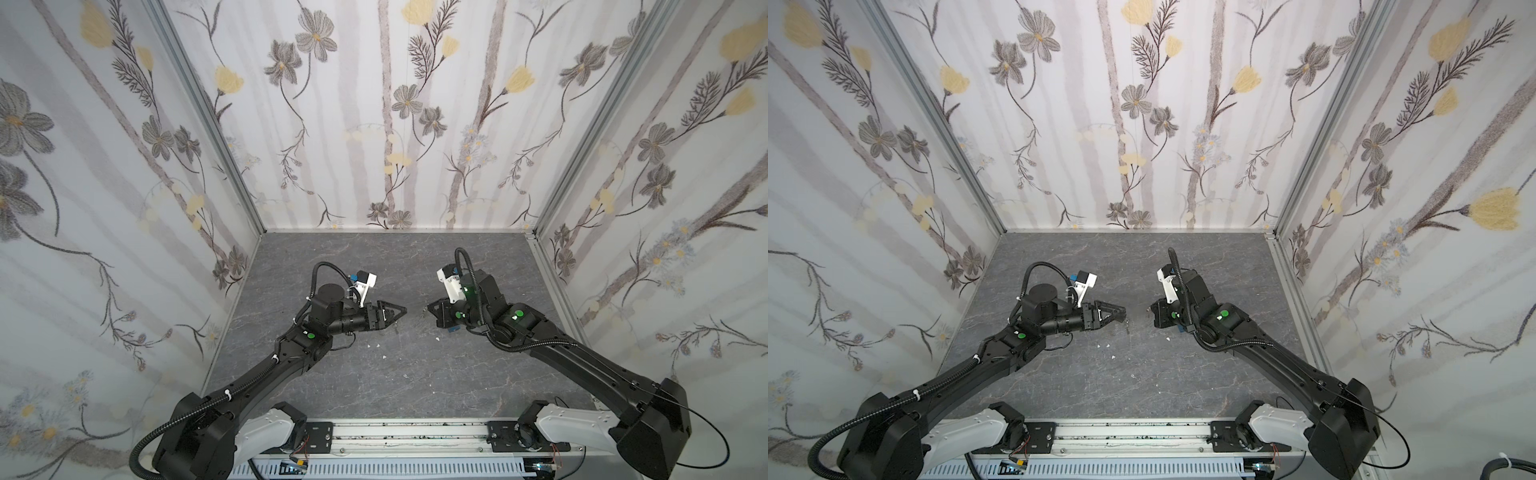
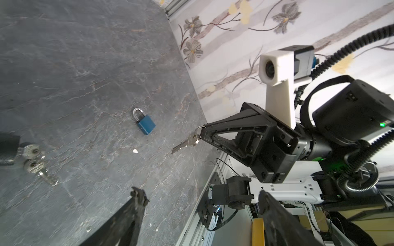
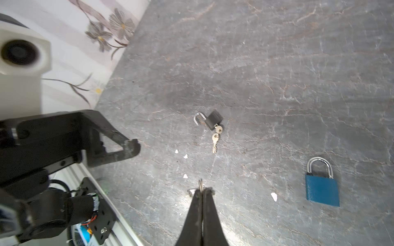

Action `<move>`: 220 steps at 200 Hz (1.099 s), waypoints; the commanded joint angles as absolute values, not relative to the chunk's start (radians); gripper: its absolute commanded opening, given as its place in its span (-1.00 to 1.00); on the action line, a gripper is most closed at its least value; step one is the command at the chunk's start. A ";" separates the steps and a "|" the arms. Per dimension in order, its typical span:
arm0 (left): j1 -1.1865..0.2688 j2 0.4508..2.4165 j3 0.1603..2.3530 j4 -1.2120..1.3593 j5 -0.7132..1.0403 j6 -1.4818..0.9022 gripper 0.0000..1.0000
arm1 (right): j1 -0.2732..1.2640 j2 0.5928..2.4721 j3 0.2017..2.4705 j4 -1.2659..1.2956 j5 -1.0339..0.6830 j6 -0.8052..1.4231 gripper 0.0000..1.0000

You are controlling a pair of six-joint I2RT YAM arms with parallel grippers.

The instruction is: Unlock with the key

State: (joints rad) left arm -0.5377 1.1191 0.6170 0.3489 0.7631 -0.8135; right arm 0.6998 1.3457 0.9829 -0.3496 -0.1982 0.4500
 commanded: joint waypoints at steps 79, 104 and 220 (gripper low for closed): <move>-0.618 1.046 0.586 0.482 0.687 -0.583 0.60 | 0.697 1.309 1.023 -0.248 -0.513 0.434 -1.00; -0.630 1.062 0.584 0.510 0.697 -0.565 0.55 | 0.698 1.310 1.023 -0.229 -0.545 0.442 -1.00; -0.655 1.137 0.604 0.579 0.769 -0.588 -0.07 | 0.697 1.305 1.014 -0.210 -0.557 0.462 -1.00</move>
State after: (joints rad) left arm -0.6548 1.1351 0.5934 0.5346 0.7448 -0.5797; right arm 0.6964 1.3060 1.0153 -0.2592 -0.5434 0.4610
